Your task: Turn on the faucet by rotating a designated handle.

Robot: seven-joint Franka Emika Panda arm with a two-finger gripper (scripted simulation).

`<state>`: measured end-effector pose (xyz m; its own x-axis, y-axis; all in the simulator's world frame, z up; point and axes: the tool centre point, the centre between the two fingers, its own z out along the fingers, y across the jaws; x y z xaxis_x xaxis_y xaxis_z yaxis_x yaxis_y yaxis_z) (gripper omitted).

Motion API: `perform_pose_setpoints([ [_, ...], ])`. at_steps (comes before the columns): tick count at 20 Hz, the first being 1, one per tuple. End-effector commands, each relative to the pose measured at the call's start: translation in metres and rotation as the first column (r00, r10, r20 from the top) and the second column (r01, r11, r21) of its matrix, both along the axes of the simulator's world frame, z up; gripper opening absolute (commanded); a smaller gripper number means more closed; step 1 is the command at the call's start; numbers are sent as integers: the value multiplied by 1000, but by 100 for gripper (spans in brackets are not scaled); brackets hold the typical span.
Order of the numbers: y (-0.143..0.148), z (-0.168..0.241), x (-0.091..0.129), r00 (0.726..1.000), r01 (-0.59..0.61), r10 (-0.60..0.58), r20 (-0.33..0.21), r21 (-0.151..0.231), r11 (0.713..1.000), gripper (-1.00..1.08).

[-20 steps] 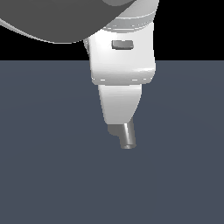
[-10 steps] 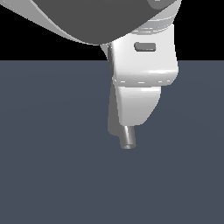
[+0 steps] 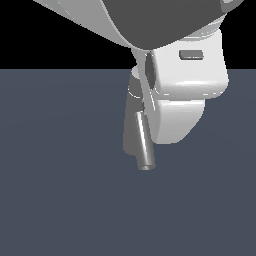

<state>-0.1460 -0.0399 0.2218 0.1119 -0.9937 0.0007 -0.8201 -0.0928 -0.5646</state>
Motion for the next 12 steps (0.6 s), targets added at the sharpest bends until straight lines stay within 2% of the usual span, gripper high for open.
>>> perform_pose_setpoints([
  [1,-19,-3,-2,999,35,-35,-6,2,999,-100],
  [5,-28,-4,-2,999,36,-36,-6,2,999,-100],
  [6,-12,0,0,1000,-1,1,0,0,1000,-100],
  [12,-32,7,13,1000,10,-10,-2,0,1000,-100],
])
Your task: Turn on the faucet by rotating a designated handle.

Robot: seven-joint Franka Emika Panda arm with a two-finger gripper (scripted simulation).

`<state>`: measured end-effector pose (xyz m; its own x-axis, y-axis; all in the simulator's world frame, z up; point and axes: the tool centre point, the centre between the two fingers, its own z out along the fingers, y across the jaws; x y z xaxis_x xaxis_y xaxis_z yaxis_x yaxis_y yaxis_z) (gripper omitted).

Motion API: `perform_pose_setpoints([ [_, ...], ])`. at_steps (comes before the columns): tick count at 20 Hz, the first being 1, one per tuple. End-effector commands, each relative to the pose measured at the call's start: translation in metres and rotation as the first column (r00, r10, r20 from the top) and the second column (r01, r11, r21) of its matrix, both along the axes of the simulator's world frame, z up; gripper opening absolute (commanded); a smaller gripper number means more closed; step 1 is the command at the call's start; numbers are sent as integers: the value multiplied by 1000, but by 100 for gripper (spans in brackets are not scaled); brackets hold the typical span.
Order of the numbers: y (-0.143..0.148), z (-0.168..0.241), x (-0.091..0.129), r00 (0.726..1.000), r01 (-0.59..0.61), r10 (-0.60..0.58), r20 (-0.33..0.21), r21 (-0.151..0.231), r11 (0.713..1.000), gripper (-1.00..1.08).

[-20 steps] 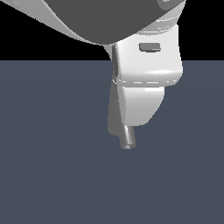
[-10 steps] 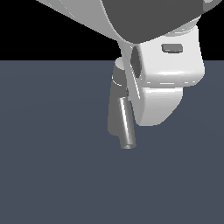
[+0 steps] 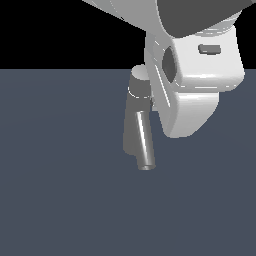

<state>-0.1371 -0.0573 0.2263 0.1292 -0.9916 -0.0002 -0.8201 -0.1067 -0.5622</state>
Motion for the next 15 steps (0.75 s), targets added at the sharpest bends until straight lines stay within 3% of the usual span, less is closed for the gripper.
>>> perform_pose_setpoints([
  [1,-19,3,6,1000,29,-29,1,0,1000,-100],
  [15,-64,19,33,999,53,-53,-4,1,999,-100],
])
